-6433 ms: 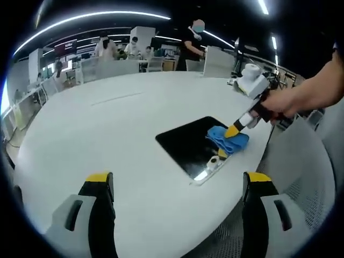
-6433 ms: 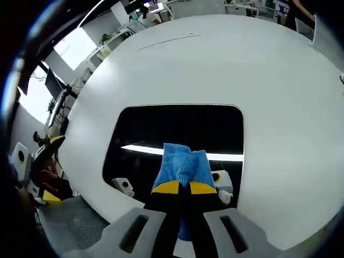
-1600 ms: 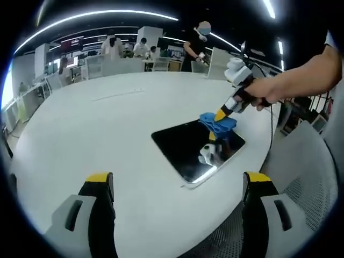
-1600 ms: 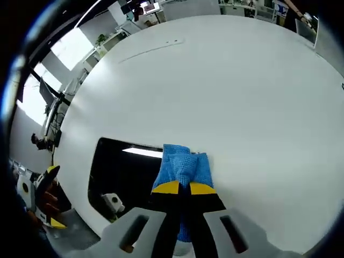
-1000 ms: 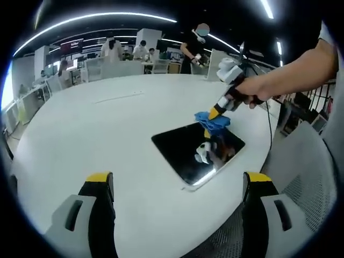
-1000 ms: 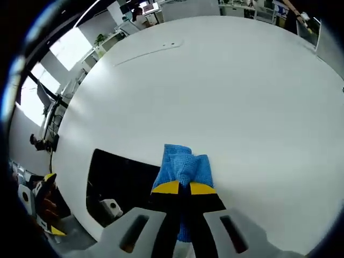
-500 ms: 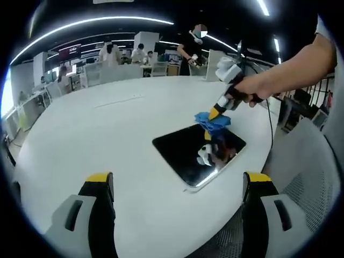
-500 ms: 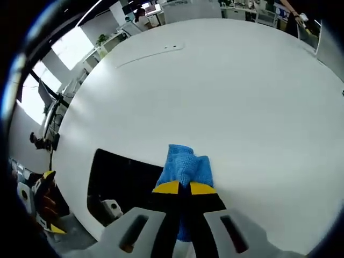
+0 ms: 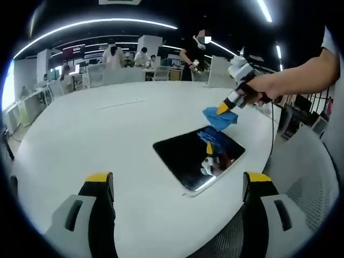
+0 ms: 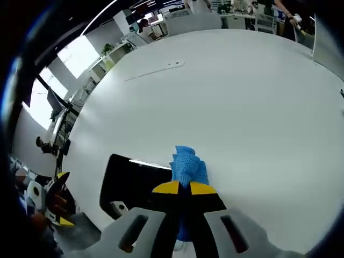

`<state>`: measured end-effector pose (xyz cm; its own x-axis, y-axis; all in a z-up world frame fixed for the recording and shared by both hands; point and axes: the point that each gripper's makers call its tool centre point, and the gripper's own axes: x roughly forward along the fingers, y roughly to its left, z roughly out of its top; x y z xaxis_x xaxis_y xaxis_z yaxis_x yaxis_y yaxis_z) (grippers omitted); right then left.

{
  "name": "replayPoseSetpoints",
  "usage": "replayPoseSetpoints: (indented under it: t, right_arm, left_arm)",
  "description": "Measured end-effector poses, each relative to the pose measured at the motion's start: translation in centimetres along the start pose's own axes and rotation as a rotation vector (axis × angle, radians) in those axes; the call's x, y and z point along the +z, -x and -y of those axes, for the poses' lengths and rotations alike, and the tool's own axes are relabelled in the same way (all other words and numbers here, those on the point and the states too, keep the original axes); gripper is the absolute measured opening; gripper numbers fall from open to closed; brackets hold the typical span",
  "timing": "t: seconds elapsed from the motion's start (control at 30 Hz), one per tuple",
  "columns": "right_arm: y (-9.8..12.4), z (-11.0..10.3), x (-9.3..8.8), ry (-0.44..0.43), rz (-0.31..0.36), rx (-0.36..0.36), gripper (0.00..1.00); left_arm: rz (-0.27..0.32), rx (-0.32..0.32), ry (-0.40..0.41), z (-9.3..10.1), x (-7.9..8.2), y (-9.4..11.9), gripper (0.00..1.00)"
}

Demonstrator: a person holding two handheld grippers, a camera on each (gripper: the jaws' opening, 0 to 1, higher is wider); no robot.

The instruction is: Wipe the mirror surface with the cleaning cloth until all visible marks leave the cleaned area.

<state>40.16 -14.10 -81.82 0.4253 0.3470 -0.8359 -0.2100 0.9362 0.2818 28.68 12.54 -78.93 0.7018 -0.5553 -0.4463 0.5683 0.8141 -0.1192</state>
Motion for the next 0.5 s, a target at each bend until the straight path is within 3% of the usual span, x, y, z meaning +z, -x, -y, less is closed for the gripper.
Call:
replayPoseSetpoints:
  t: [0.5]
  right_arm:
    - [2.0, 3.6, -0.3, 0.016, 0.013, -0.022, 0.00]
  left_arm:
    - [0.023, 0.046, -0.033, -0.6, 0.7, 0.5, 0.99]
